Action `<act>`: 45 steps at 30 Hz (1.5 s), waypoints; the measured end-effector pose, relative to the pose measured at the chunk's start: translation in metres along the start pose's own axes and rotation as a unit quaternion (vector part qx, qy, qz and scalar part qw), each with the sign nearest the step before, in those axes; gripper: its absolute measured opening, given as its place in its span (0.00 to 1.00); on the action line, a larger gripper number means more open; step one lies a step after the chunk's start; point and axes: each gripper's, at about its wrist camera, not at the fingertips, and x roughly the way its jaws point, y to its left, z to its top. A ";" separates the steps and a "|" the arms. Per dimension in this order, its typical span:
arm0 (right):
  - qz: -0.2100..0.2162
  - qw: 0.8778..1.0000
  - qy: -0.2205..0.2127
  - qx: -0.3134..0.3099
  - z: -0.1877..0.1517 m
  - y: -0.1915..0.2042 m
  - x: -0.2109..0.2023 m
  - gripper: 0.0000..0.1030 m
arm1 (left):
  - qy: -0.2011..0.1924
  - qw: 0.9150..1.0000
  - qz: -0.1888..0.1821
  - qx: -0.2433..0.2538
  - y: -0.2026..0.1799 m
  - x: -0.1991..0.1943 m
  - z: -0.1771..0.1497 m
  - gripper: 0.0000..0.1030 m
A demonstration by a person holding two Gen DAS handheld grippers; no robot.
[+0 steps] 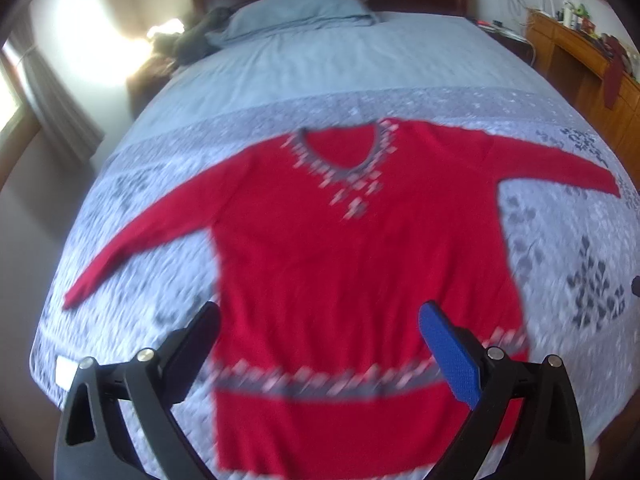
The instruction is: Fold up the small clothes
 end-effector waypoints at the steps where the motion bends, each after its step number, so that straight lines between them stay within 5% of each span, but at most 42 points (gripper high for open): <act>1: -0.004 1.000 0.003 0.012 0.017 -0.022 0.010 0.97 | -0.005 1.000 -0.008 -0.003 -0.019 0.011 0.020 0.97; 4: 0.000 0.997 0.025 0.068 0.079 -0.095 0.054 0.97 | -0.002 0.999 -0.029 -0.020 -0.063 0.044 0.065 0.97; 10: -0.012 0.994 0.045 0.095 0.162 -0.170 0.119 0.97 | 0.034 0.997 -0.063 -0.025 -0.144 0.119 0.134 0.96; 17: 0.030 0.985 0.080 0.151 0.201 -0.230 0.185 0.96 | 0.038 0.997 -0.068 -0.002 -0.182 0.158 0.154 0.96; 22: 0.019 0.983 0.095 0.158 0.203 -0.242 0.205 0.73 | 0.036 0.998 -0.045 0.012 -0.173 0.169 0.152 0.96; 24: 0.007 0.985 0.092 0.148 0.206 -0.240 0.202 0.54 | 0.041 0.998 -0.034 0.014 -0.164 0.174 0.150 0.96; 27: 0.032 0.987 0.087 0.128 0.210 -0.231 0.198 0.12 | 0.045 0.999 -0.027 0.002 -0.146 0.178 0.149 0.97; 36: 0.052 0.994 0.029 0.086 0.217 -0.164 0.142 0.11 | 0.059 0.998 -0.011 -0.027 -0.086 0.181 0.137 0.97; 45: 0.163 0.984 0.016 -0.075 0.220 0.058 0.083 0.11 | 0.052 0.996 0.013 -0.064 0.018 0.157 0.100 0.97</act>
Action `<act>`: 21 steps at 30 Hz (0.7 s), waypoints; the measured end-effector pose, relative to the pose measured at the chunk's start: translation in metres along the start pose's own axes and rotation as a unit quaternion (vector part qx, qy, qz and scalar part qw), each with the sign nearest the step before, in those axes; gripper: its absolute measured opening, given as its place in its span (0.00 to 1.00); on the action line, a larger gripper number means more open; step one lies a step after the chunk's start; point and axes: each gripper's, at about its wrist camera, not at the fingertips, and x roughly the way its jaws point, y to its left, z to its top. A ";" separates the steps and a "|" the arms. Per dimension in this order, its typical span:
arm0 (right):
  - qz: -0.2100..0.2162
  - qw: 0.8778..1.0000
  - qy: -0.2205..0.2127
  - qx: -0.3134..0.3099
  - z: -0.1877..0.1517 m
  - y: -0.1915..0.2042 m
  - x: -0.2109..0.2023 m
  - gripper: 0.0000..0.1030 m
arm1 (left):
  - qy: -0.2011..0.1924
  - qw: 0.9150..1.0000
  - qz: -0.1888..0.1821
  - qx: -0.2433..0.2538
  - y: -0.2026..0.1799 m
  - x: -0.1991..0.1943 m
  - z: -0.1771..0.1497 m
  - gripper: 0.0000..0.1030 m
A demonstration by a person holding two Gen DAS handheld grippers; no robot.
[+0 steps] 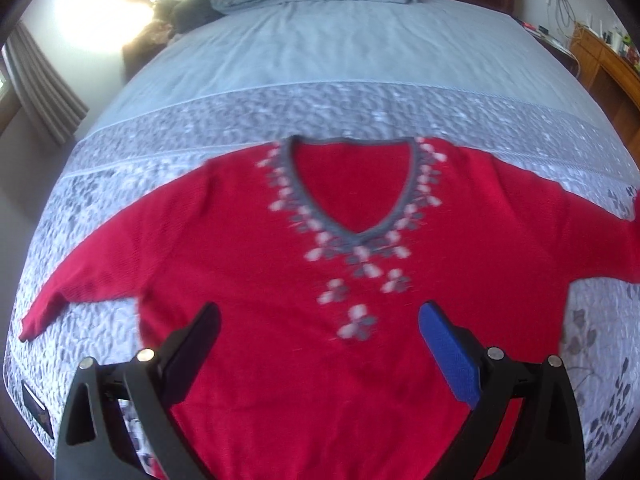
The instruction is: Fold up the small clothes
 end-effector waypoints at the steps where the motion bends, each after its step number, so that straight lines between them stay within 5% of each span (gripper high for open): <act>1: 0.010 1.000 0.007 -0.017 0.002 0.027 0.012 0.11 | -0.001 1.000 0.005 -0.003 0.011 -0.001 -0.002 0.97; 7: 0.032 0.993 0.079 -0.082 -0.012 0.151 0.095 0.12 | 0.017 0.999 0.015 -0.025 0.066 0.005 -0.013 0.97; 11: 0.050 0.985 0.129 -0.099 -0.031 0.182 0.137 0.30 | 0.027 0.999 0.010 -0.032 0.081 0.010 -0.017 0.96; 15: 0.091 0.988 0.105 -0.071 -0.038 0.160 0.110 0.36 | 0.032 0.998 -0.033 -0.035 0.073 0.012 -0.016 0.96; 21: 0.044 0.997 0.057 -0.019 -0.078 0.076 0.052 0.40 | 0.067 0.985 -0.155 -0.023 0.004 0.017 0.001 0.95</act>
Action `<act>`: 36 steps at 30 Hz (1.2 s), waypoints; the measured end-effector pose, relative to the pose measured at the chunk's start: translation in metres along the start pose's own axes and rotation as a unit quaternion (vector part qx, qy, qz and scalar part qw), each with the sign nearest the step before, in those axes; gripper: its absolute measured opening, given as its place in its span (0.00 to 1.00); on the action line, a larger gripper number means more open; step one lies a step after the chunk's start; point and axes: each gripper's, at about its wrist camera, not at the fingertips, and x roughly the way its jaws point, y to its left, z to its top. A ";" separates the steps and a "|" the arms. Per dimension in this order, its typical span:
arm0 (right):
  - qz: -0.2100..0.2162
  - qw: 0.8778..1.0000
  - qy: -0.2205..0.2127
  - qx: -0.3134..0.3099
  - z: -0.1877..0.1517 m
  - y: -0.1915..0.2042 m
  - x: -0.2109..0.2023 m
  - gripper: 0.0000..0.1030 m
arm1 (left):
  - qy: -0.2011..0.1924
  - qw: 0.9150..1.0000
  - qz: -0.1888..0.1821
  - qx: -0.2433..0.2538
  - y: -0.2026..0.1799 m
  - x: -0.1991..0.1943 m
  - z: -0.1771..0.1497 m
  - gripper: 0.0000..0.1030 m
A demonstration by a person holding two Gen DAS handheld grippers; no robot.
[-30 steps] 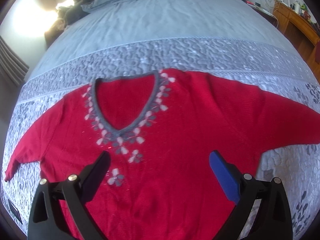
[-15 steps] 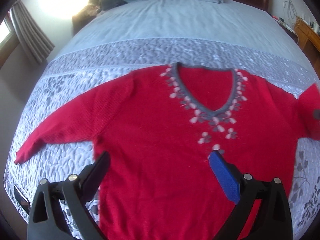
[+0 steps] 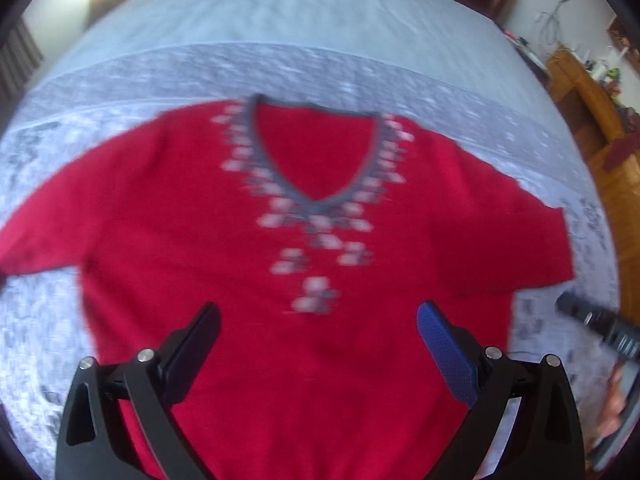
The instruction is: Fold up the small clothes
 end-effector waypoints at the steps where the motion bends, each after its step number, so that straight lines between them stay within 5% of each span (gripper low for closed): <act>1: -0.009 1.000 0.000 0.014 -0.019 -0.020 -0.006 0.40 | 0.008 1.000 -0.012 0.010 -0.014 0.006 0.003 0.95; 5: -0.030 0.999 0.016 0.038 -0.060 -0.061 -0.003 0.39 | 0.060 0.997 -0.033 0.036 -0.067 0.044 0.013 0.89; 10: -0.045 0.999 0.001 0.024 -0.079 -0.080 -0.010 0.39 | 0.112 0.992 -0.053 0.006 -0.083 0.080 0.019 0.78; 15: -0.025 0.999 -0.014 0.027 -0.083 -0.084 -0.014 0.39 | 0.136 0.987 -0.084 -0.014 -0.090 0.096 0.017 0.55; 18: -0.023 0.999 -0.021 0.026 -0.088 -0.084 -0.017 0.39 | 0.130 0.989 -0.070 -0.015 -0.090 0.099 0.018 0.30; 20: -0.033 0.999 -0.021 0.024 -0.088 -0.081 -0.014 0.39 | 0.120 0.990 -0.073 -0.033 -0.083 0.095 0.020 0.05; 27: -0.036 0.999 -0.022 0.024 -0.086 -0.076 -0.014 0.39 | 0.023 0.994 -0.085 -0.059 -0.047 0.036 0.039 0.04; 36: -0.021 1.000 -0.021 0.007 -0.063 -0.051 -0.002 0.39 | -0.067 0.992 0.038 -0.099 0.096 -0.033 0.075 0.04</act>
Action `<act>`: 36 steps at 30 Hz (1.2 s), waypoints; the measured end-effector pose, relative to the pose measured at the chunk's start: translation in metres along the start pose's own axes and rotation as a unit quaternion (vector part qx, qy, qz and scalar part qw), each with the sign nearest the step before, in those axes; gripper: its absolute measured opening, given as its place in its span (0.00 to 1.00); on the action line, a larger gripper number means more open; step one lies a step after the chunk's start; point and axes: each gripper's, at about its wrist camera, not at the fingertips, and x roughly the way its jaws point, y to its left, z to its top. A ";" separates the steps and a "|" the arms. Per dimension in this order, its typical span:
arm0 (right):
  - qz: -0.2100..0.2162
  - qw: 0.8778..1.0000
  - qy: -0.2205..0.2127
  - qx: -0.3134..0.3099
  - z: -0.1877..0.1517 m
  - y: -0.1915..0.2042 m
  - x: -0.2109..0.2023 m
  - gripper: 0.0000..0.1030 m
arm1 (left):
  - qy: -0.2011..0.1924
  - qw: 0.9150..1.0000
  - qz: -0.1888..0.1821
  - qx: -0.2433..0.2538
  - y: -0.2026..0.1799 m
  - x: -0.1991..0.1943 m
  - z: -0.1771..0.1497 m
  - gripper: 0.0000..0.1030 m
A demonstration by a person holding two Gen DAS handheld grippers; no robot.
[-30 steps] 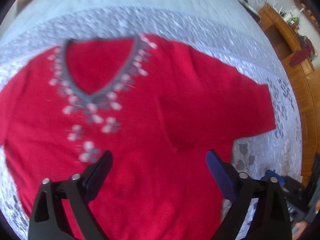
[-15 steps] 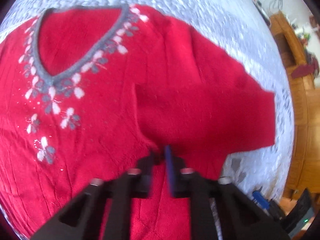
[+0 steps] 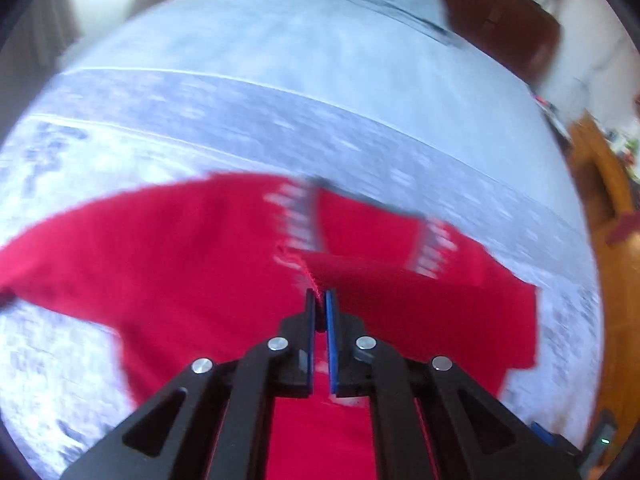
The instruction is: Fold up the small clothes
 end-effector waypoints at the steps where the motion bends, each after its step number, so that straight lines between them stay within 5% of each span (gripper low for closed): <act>1: 0.005 1.000 0.003 -0.001 0.006 0.005 0.004 0.39 | -0.007 1.000 0.013 -0.007 0.015 -0.001 0.004 0.04; 5: 0.023 1.000 0.009 -0.001 0.032 0.019 0.021 0.39 | 0.014 0.999 0.032 -0.025 0.067 0.020 0.006 0.04; 14: 0.046 0.995 0.059 0.061 0.108 0.024 0.079 0.59 | 0.021 0.999 0.027 -0.039 0.084 0.056 -0.010 0.05; 16: 0.046 0.994 0.075 0.068 0.114 0.022 0.092 0.50 | 0.028 0.998 0.020 -0.046 0.089 0.059 -0.011 0.05; 17: 0.046 0.994 0.078 0.065 0.115 0.023 0.094 0.24 | 0.034 0.998 0.018 -0.049 0.092 0.062 -0.012 0.05; 18: 0.055 0.993 0.085 0.062 0.114 0.024 0.096 0.13 | 0.038 0.998 0.016 -0.052 0.094 0.064 -0.013 0.05; 20: 0.072 0.992 0.085 0.056 0.112 0.027 0.089 0.10 | 0.040 0.998 0.016 -0.050 0.096 0.066 -0.015 0.06; 28: 0.016 0.994 0.096 0.047 0.102 0.025 0.096 0.12 | 0.050 0.997 0.046 -0.045 0.099 0.088 -0.025 0.09; 30: 0.000 0.996 0.085 0.033 0.101 0.032 0.087 0.22 | 0.051 0.997 0.039 -0.043 0.101 0.079 -0.025 0.16; 32: -0.036 0.997 0.061 0.023 0.097 0.039 0.070 0.39 | 0.043 0.998 0.025 -0.045 0.109 0.062 -0.026 0.39; 34: -0.074 0.997 0.032 -0.002 0.089 0.052 0.051 0.36 | 0.029 0.998 0.016 -0.045 0.125 0.042 -0.029 0.47; 36: -0.060 0.998 0.015 -0.017 0.079 0.066 0.034 0.36 | 0.021 0.998 0.012 -0.057 0.157 0.020 -0.037 0.52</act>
